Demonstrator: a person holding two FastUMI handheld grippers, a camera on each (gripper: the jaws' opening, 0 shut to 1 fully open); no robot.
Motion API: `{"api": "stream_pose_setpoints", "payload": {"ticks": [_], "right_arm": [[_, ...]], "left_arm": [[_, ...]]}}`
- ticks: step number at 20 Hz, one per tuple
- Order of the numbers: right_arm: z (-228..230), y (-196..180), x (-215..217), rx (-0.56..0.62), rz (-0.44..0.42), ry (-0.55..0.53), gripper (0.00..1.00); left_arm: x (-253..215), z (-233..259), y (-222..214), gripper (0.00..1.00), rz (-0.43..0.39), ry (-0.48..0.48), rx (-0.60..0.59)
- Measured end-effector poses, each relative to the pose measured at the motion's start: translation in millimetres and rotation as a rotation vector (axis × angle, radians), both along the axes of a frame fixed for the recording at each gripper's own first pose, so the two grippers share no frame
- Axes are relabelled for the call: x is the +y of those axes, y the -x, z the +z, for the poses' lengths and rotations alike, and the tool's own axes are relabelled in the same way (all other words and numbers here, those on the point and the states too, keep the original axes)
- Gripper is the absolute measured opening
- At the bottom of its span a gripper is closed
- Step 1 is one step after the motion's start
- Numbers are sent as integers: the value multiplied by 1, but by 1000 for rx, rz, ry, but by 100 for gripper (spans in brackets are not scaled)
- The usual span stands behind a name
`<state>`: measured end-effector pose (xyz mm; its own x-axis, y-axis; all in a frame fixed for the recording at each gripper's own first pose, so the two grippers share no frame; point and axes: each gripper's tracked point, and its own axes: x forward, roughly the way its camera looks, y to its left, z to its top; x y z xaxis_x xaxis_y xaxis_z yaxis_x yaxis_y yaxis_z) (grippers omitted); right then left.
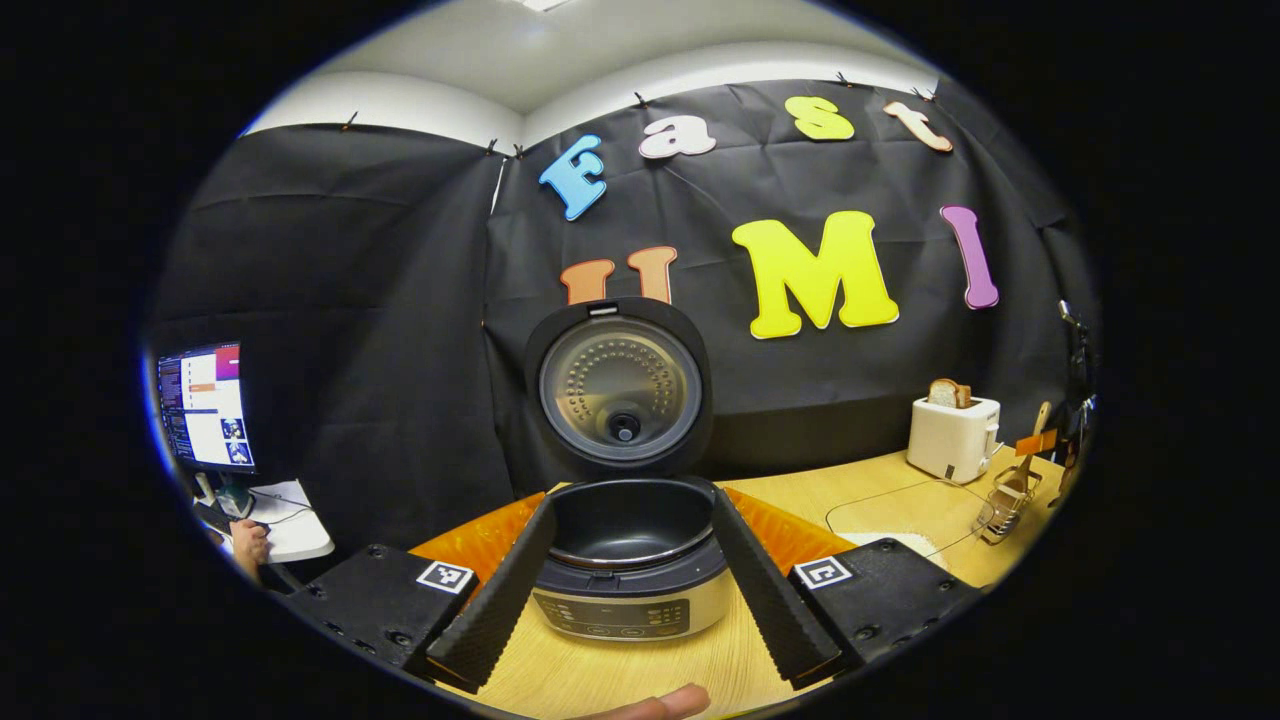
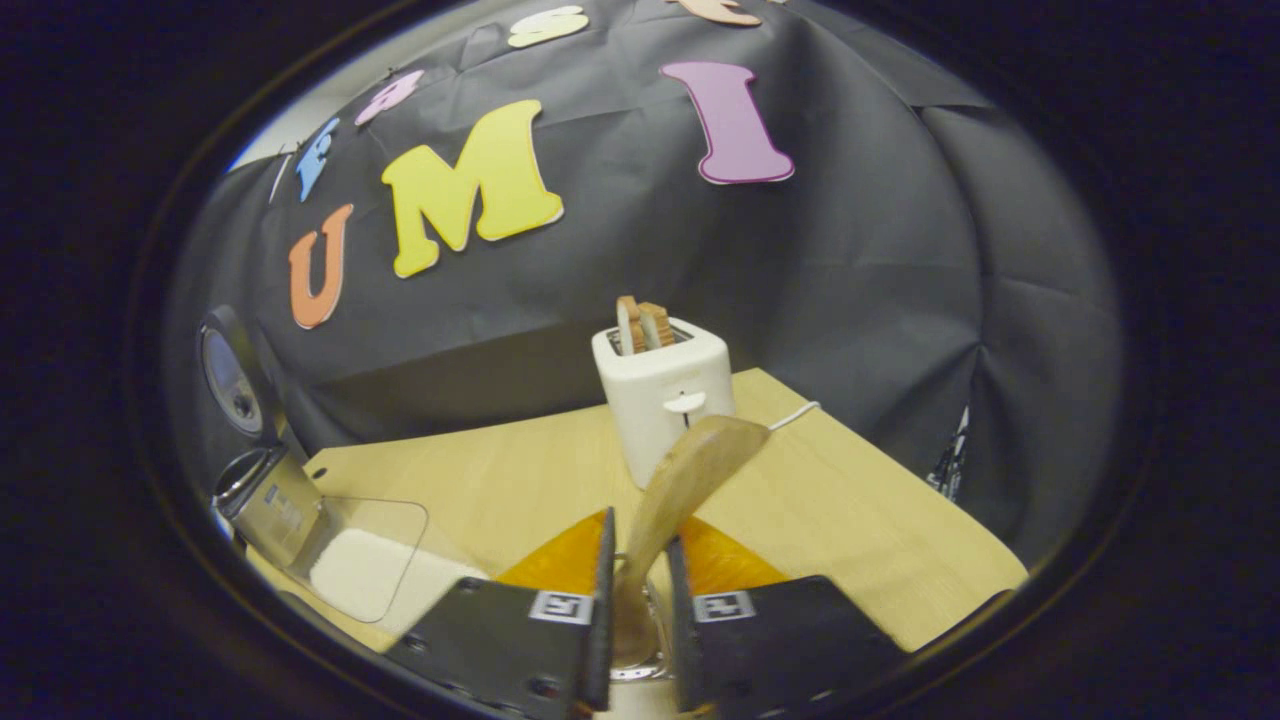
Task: Close the left gripper, press the button to open the rice cooker; take a wooden spoon from the chopstick holder with the right hand, scoop a spoonful of rice and pour it into the rice cooker, then put the wooden spoon back into the chopstick holder.
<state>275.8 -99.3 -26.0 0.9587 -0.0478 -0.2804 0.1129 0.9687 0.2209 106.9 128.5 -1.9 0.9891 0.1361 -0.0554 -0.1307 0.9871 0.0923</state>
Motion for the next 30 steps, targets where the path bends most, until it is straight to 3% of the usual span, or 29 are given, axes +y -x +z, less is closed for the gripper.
{"api": "stream_pose_setpoints", "payload": {"ticks": [1,3,5,10,17,24,30], "right_arm": [[0,-2,4,-2,20,-6,17],[6,3,9,-19,30,-17,14],[6,3,9,-20,29,5,5],[21,14,15,-71,13,45,1],[88,47,37,-212,-18,189,1],[161,79,123,-355,61,240,1],[130,52,207,-314,149,265,1]], "left_arm": [[0,0,0,100,-2,0,0],[1,-4,1,100,-7,4,2],[3,-6,3,100,-9,8,6],[12,-12,7,100,-12,14,7],[25,-21,11,100,-30,55,3],[42,-24,21,100,-47,66,-21],[52,-21,32,100,-60,37,-43]]}}
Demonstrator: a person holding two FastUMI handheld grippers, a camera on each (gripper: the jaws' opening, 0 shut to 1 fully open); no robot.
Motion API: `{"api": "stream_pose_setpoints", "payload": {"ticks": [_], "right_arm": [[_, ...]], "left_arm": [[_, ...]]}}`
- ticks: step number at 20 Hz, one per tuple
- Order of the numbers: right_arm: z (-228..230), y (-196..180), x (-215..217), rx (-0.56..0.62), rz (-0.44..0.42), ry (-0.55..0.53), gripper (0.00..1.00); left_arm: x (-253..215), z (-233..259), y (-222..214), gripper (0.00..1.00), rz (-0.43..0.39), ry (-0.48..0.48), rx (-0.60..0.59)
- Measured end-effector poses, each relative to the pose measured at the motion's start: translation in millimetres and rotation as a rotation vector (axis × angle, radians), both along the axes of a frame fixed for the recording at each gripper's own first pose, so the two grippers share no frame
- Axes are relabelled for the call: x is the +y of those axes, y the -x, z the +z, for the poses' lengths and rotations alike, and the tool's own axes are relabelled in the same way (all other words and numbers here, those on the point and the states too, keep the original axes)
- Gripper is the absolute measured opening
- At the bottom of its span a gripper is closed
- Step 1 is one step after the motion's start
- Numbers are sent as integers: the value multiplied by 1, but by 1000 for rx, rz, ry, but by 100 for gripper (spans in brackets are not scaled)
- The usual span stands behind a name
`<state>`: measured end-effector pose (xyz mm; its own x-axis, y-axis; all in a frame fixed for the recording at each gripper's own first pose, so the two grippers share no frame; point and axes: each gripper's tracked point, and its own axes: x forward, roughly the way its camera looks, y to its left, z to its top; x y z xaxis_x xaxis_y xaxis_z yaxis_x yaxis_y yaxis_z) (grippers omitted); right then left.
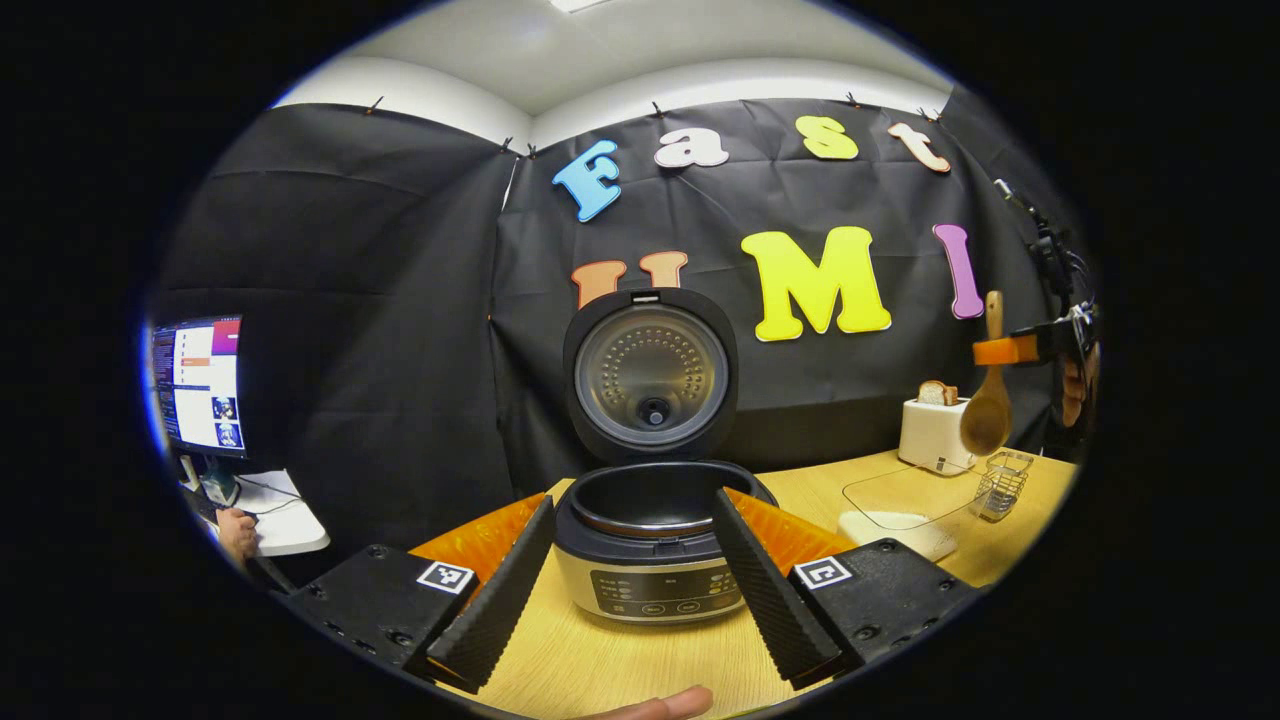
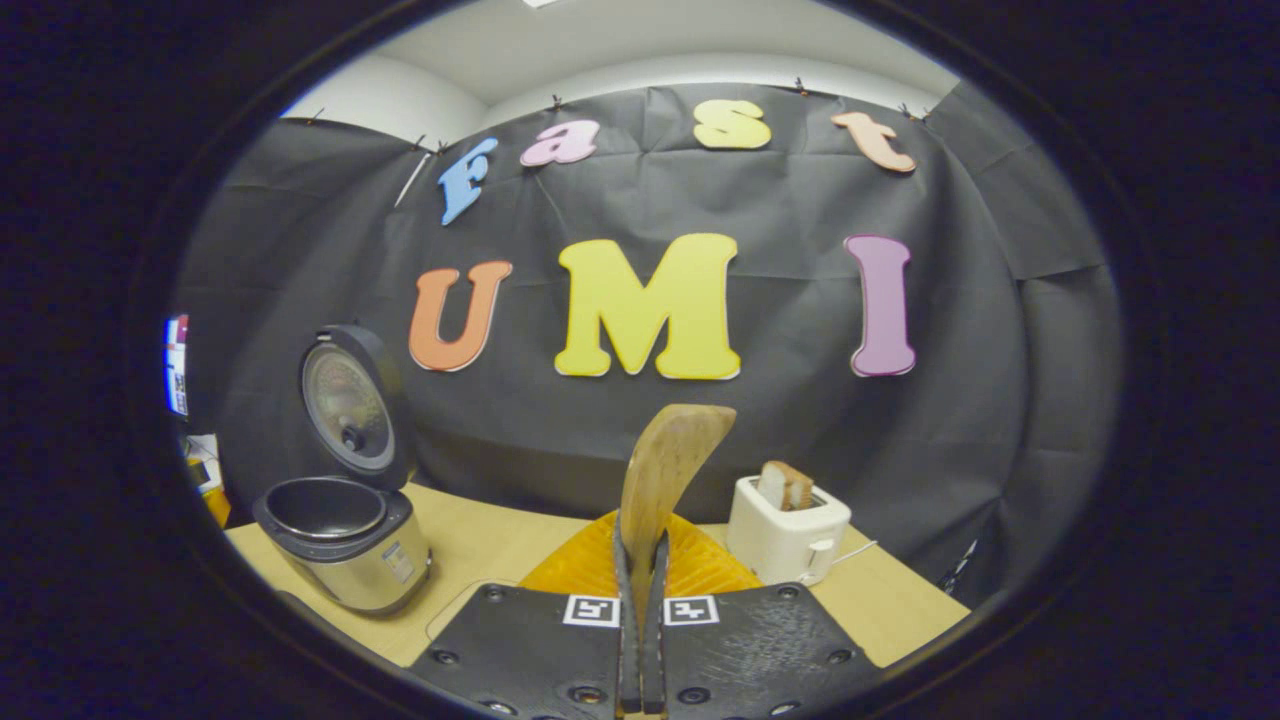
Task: Close the left gripper, press the button to open the rice cooker; take a wooden spoon from the chopstick holder with the right hand, scoop a spoonful of rice and pour it into the rice cooker, then put the wooden spoon back into the chopstick holder.
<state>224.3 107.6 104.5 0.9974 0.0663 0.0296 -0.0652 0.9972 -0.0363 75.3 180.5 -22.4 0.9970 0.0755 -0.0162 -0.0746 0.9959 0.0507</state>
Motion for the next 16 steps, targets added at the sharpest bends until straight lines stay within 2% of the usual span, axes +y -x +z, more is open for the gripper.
{"api": "stream_pose_setpoints", "payload": {"ticks": [5,9,14,16], "right_arm": [[-56,-30,30,95,-36,20,1],[-83,-45,24,78,-174,84,1],[-99,-53,14,67,-314,92,1],[-108,-55,16,81,-341,114,0]], "left_arm": [[4,-1,6,100,-28,44,0],[3,-1,7,100,-64,68,-5],[1,-6,4,100,-99,80,-1],[-1,-7,5,100,-112,86,2]]}}
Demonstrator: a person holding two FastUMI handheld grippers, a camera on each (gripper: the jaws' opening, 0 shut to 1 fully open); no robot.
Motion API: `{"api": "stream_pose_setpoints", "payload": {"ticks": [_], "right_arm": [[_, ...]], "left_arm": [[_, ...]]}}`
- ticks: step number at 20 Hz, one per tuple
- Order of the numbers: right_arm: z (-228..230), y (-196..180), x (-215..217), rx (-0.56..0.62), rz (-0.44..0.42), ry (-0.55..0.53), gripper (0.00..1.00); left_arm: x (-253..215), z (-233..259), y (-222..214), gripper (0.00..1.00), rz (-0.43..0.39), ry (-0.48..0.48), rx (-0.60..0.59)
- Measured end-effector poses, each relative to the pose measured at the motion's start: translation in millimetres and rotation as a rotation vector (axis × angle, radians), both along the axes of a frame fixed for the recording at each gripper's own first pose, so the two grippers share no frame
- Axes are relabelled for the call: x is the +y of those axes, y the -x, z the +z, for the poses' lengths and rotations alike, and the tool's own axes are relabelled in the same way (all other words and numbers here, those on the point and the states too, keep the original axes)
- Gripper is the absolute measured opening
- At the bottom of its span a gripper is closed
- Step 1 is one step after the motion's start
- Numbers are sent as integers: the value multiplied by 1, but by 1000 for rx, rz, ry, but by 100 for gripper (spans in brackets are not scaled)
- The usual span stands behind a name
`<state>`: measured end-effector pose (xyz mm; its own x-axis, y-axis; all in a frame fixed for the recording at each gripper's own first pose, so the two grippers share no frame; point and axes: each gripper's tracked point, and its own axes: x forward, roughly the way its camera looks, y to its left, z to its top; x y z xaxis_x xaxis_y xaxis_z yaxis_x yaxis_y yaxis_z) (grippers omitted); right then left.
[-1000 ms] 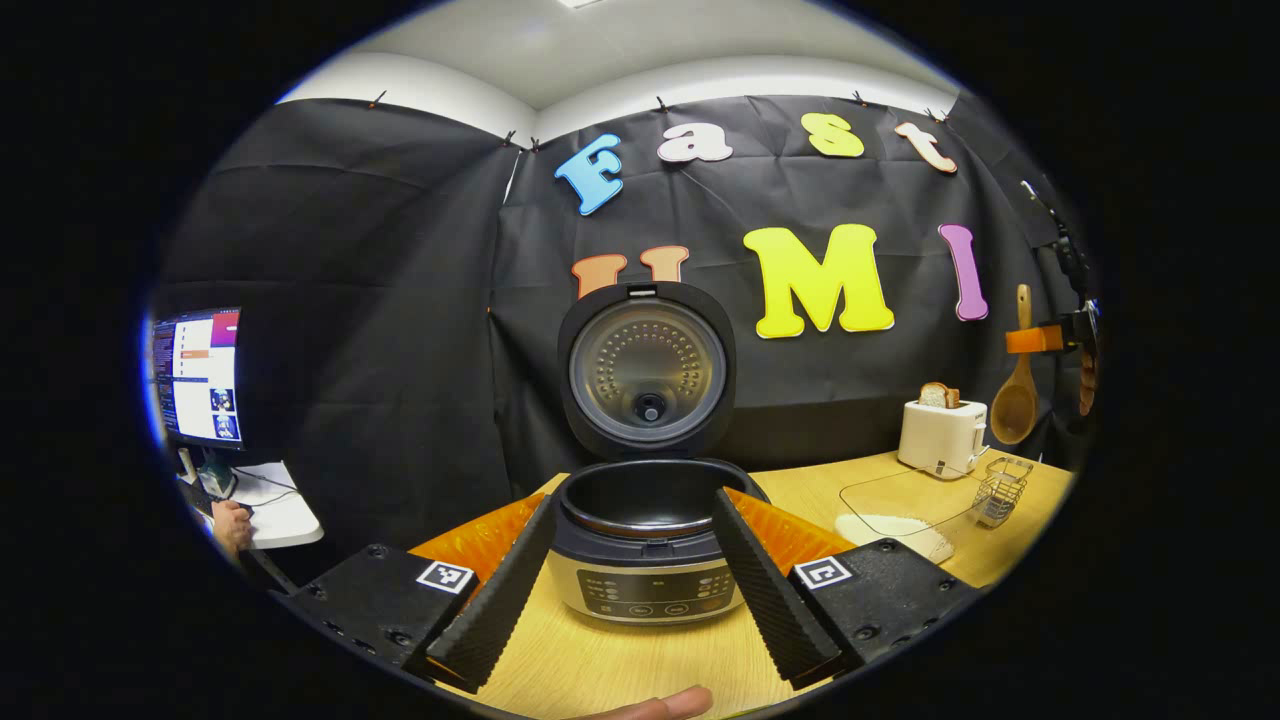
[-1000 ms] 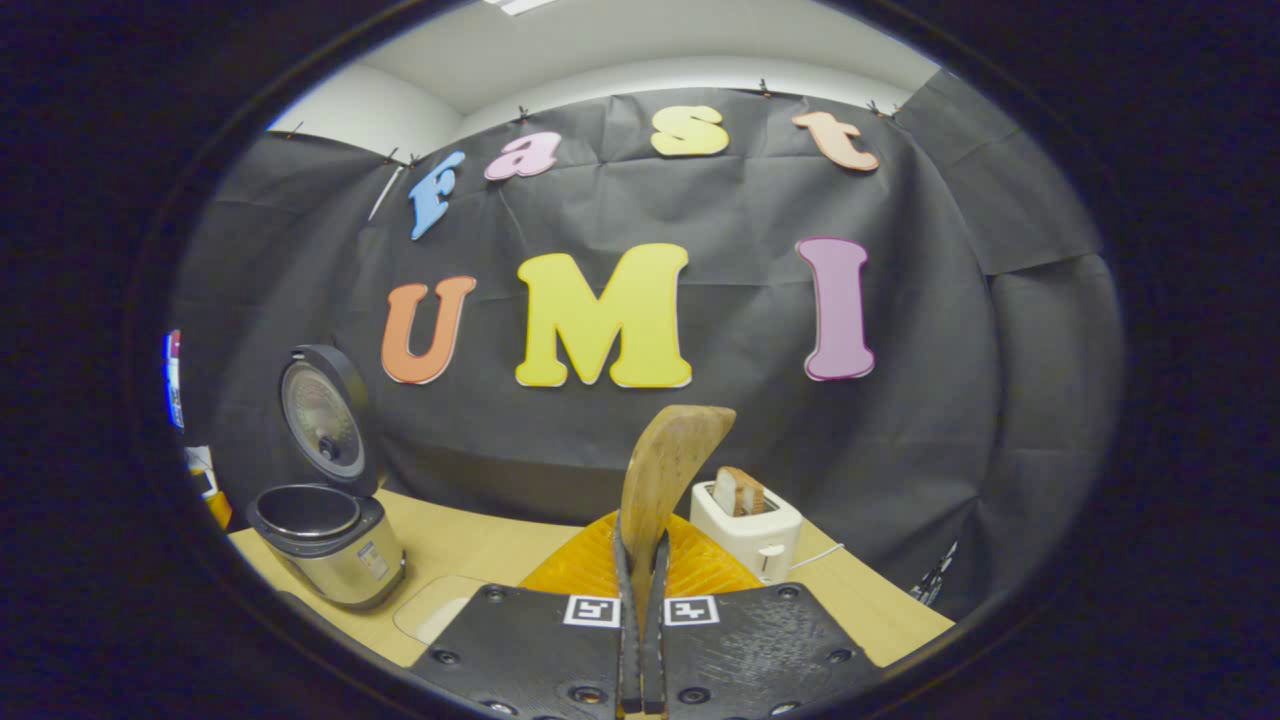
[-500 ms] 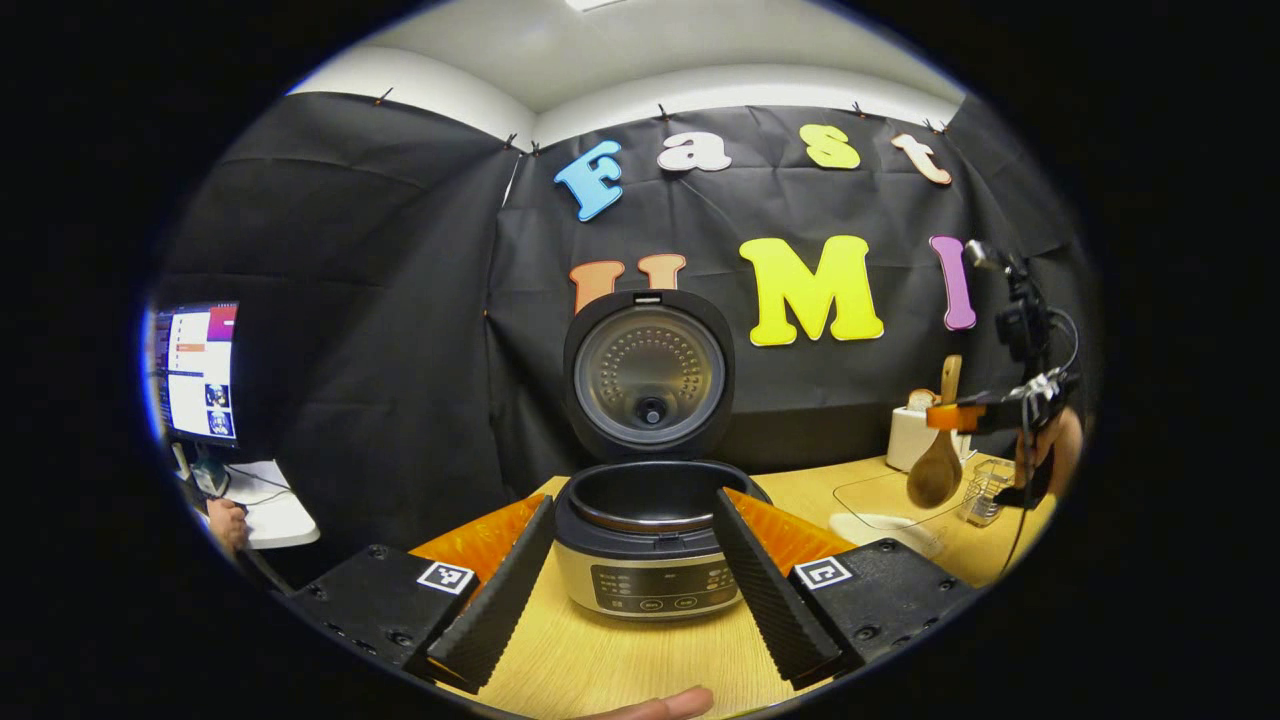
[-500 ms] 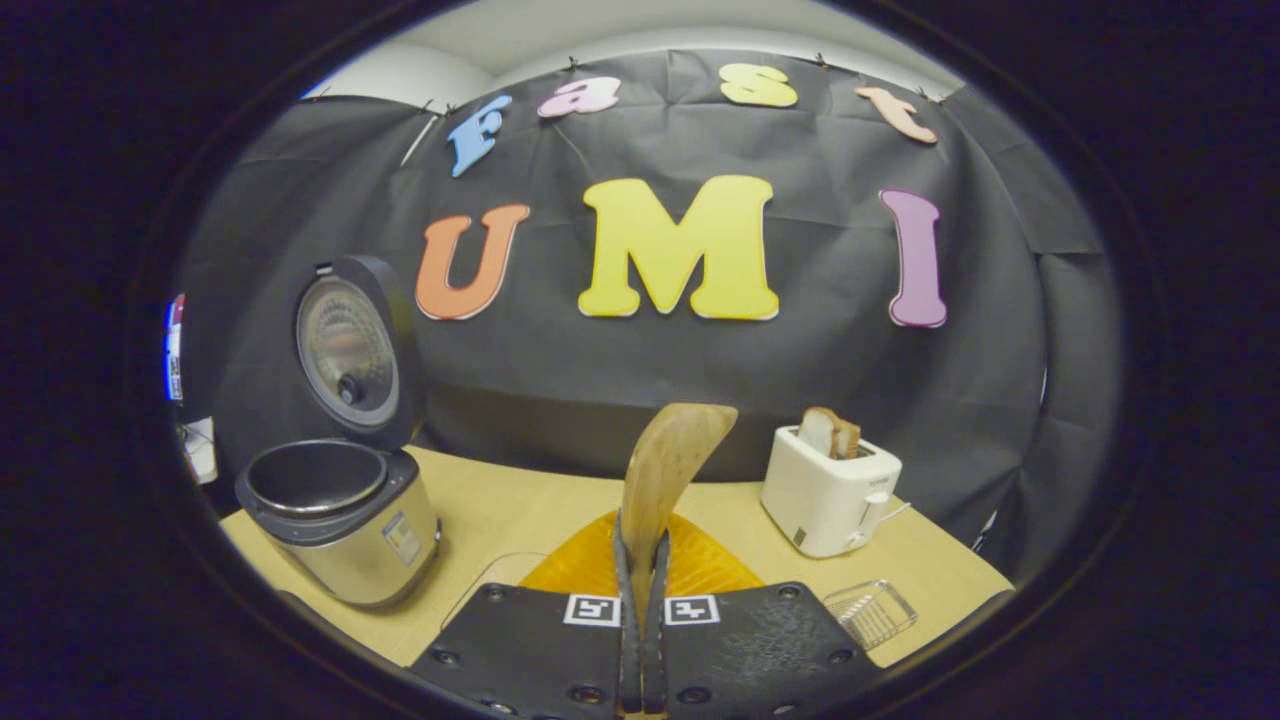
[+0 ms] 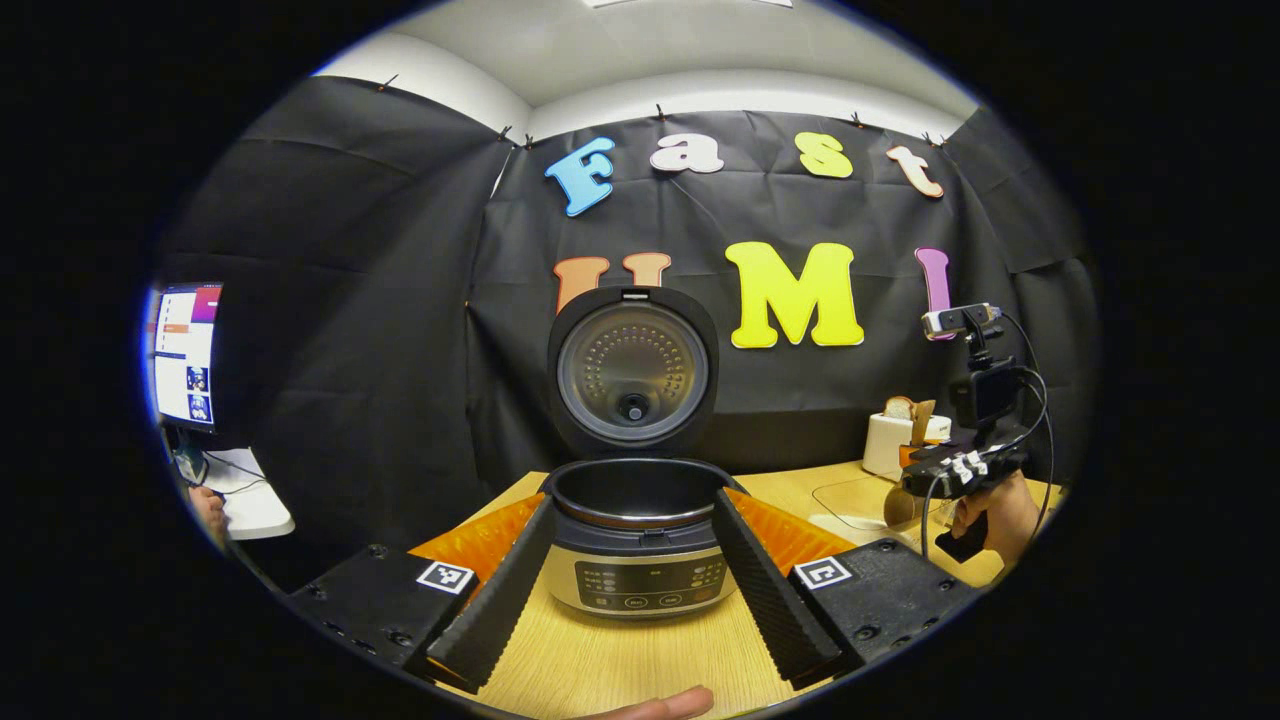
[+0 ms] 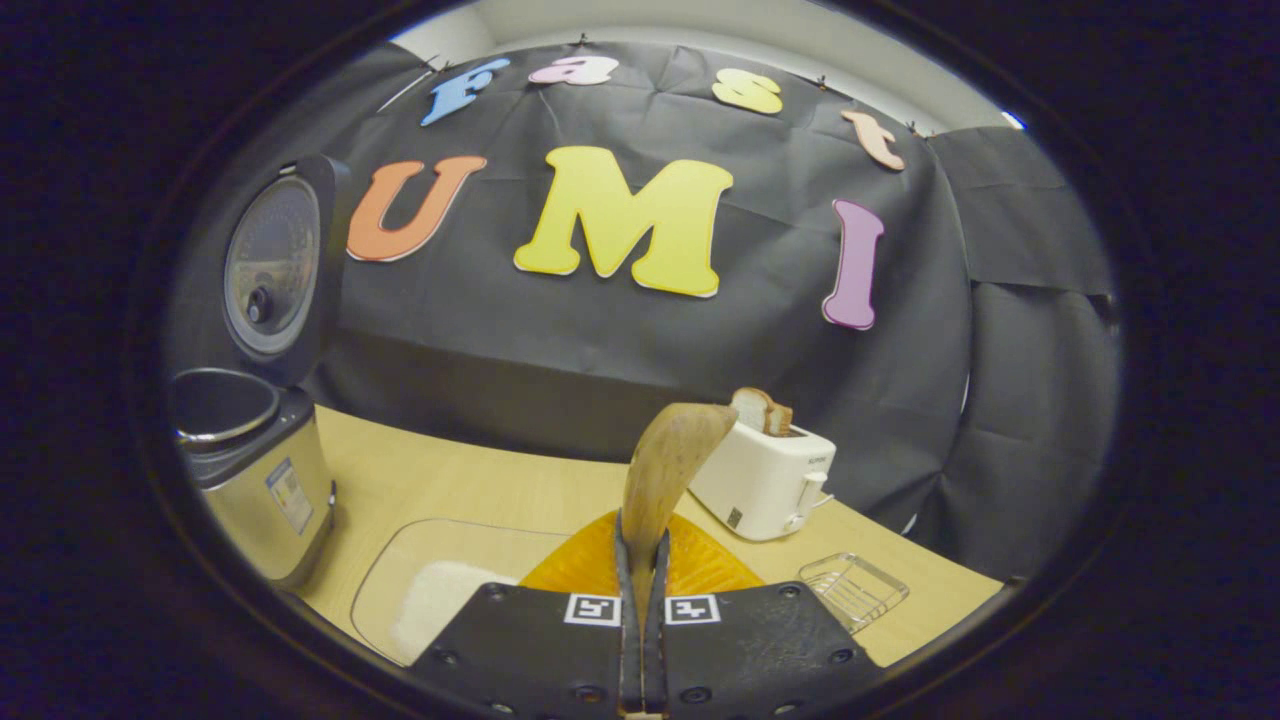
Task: Close the left gripper, press the button to open the rice cooker; take a wooden spoon from the chopstick holder with the right hand, scoop a spoonful of rice and pour it into the rice cooker, then put the wooden spoon back into the chopstick holder.
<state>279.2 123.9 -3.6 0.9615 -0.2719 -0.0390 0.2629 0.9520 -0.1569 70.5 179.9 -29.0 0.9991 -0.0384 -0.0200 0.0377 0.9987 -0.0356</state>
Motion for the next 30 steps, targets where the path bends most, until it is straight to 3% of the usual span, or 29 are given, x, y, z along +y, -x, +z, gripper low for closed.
{"api": "stream_pose_setpoints", "payload": {"ticks": [7,13,17,28,30], "right_arm": [[-21,0,24,69,75,-232,1],[-22,4,6,109,88,-610,2],[-24,2,-2,119,124,-797,2],[-29,-1,-9,127,226,-1165,1],[-28,0,-11,122,224,-1182,2]], "left_arm": [[5,-10,-3,100,-23,31,19],[5,-15,-6,100,-29,49,33],[2,-16,-7,100,-31,36,37],[-9,-20,-11,100,-39,7,53],[-9,-19,-10,100,-39,2,55]]}}
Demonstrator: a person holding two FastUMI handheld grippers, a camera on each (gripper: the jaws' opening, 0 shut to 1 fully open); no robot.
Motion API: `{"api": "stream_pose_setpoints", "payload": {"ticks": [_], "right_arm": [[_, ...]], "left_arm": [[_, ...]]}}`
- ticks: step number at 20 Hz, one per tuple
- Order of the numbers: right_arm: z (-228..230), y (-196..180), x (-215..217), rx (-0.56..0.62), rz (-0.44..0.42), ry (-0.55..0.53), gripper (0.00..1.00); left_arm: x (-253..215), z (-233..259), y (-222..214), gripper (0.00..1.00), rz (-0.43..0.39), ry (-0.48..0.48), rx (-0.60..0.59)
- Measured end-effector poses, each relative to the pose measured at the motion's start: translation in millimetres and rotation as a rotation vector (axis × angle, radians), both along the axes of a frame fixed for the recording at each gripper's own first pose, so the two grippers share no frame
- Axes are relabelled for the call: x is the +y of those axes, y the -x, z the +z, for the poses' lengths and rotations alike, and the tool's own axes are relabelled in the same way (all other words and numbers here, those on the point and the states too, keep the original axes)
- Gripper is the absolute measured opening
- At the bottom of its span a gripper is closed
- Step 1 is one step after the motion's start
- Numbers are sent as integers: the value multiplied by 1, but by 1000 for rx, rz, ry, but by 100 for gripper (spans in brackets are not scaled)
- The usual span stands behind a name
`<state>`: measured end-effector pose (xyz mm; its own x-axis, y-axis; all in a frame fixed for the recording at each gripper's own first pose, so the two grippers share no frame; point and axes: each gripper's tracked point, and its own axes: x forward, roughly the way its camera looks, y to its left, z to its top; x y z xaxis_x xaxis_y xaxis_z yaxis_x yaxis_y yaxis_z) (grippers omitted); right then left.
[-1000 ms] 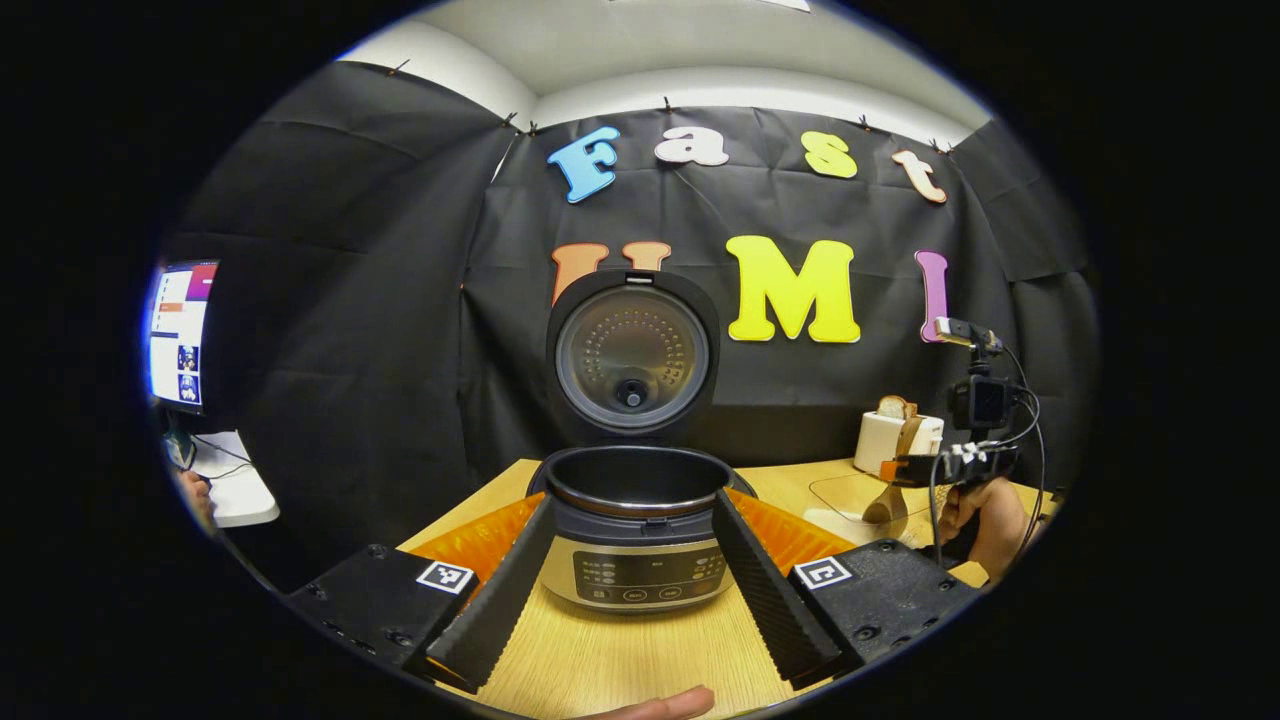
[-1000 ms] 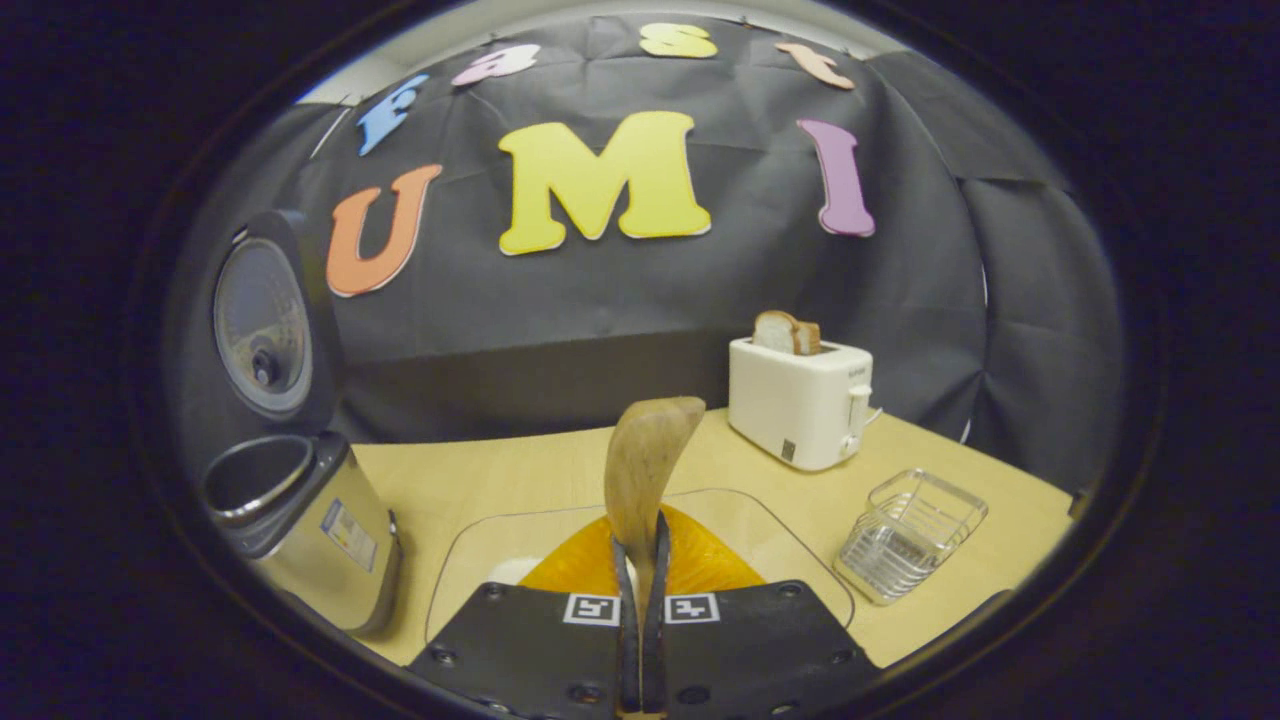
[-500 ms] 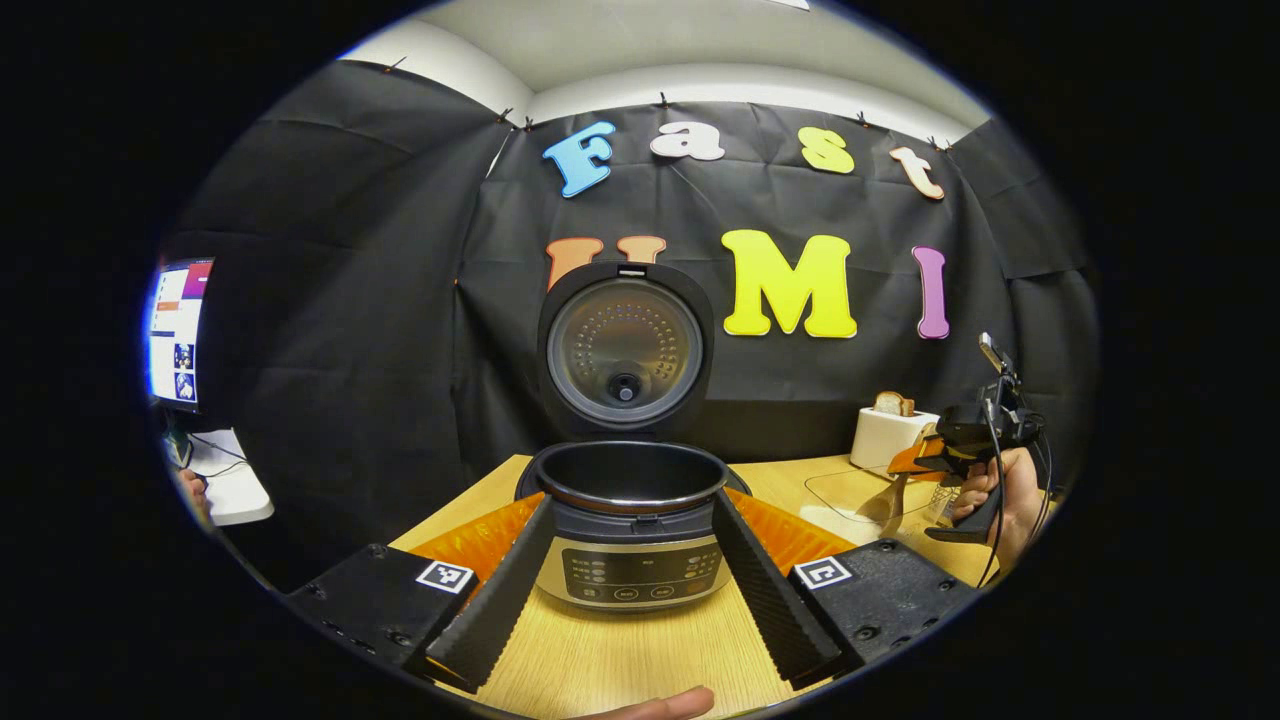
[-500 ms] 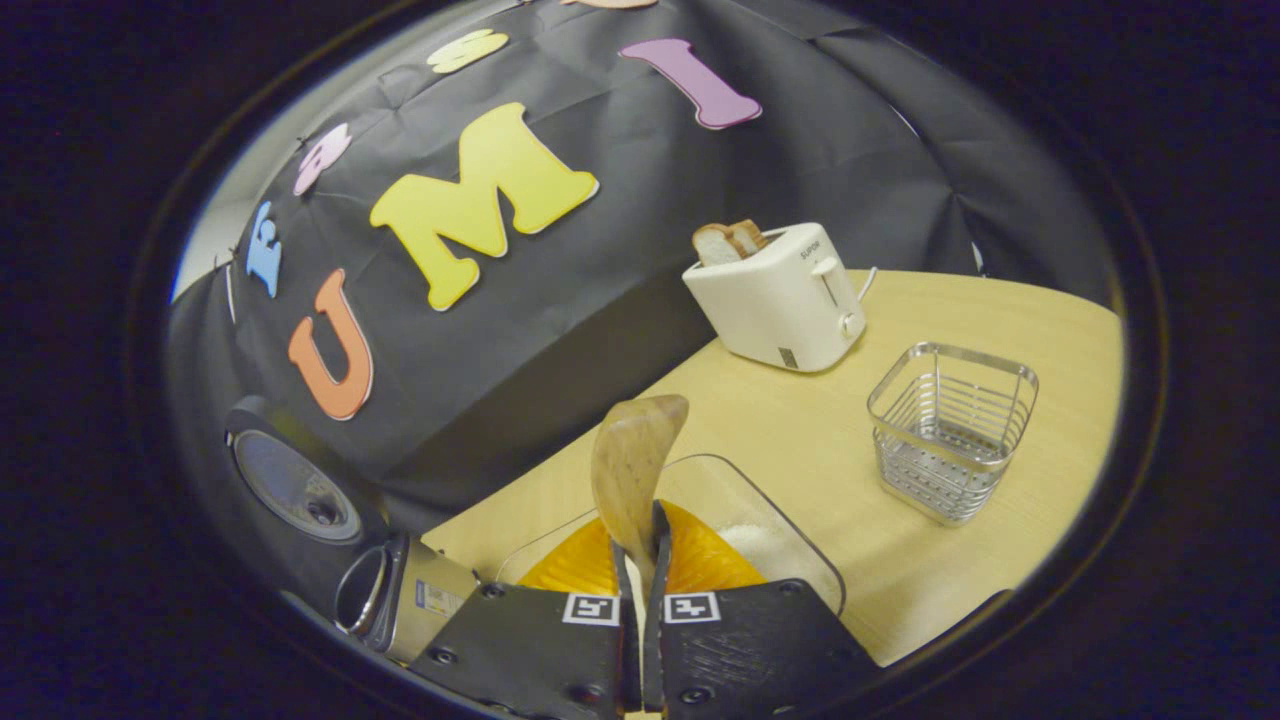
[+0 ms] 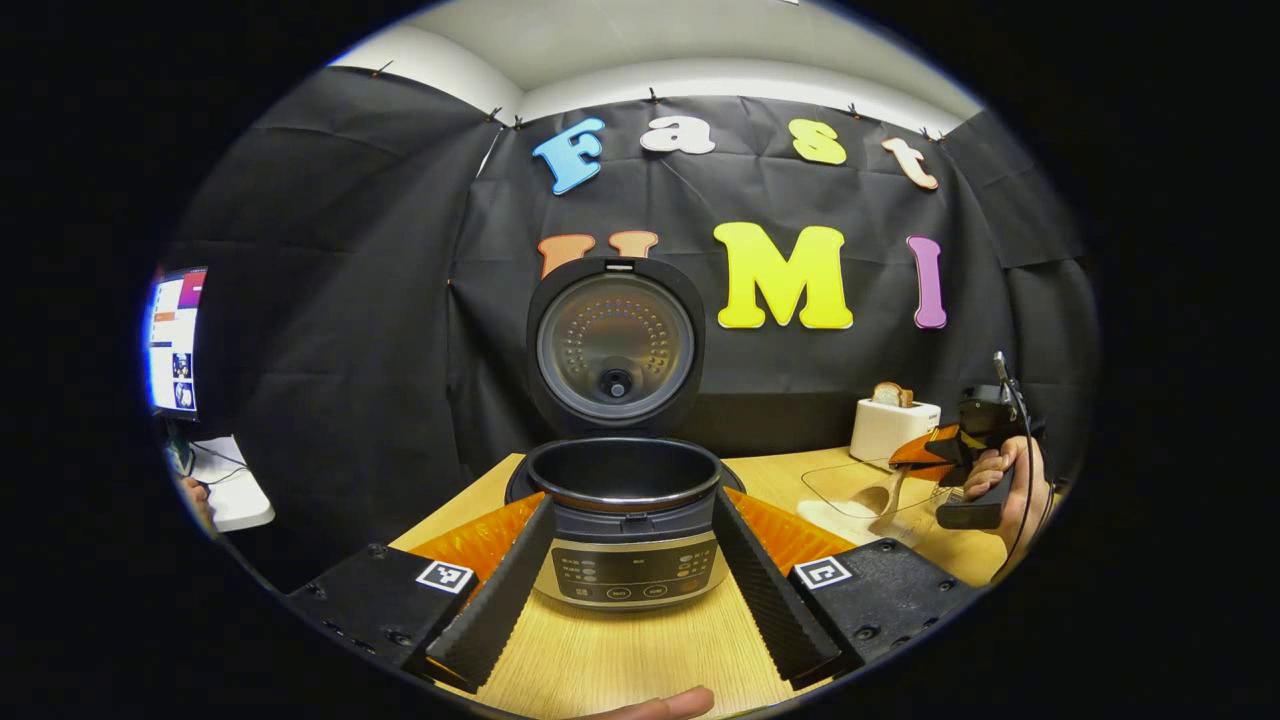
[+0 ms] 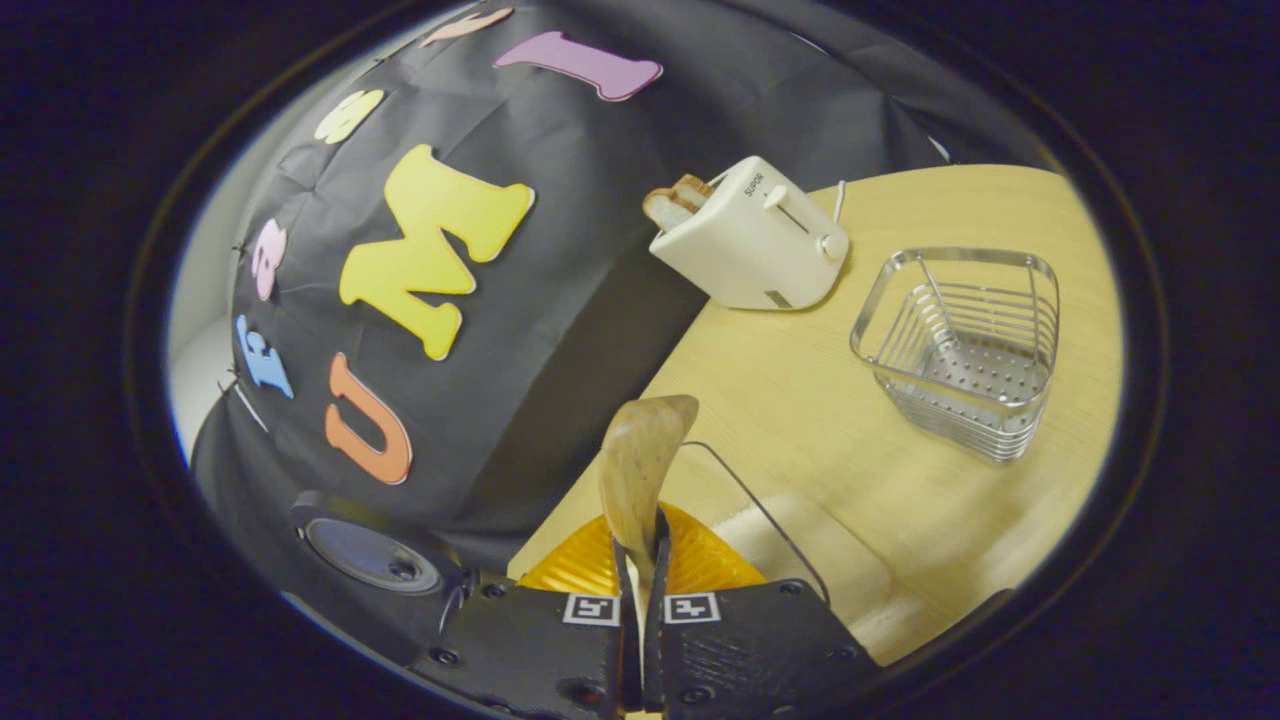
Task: Close the left gripper, press the button to open the rice cooker; take a wooden spoon from the chopstick holder with the right hand, scoop a spoonful of rice and pour it into the rice cooker, then put the wooden spoon back into the chopstick holder.
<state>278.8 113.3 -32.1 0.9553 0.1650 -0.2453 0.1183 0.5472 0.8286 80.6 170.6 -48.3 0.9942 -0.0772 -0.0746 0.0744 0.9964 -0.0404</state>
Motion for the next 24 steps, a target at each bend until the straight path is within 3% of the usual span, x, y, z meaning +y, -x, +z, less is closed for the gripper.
{"api": "stream_pose_setpoints", "payload": {"ticks": [3,7,16,24], "right_arm": [[1,0,0,-5,-5,-49,2],[5,6,-1,-1,2,-204,1],[34,23,-12,-36,-37,-382,1],[77,31,-7,-92,-40,-458,1]], "left_arm": [[0,-1,0,100,0,-6,4],[4,0,0,100,7,-15,11],[10,3,5,100,20,-41,9],[31,7,17,100,64,-60,5]]}}
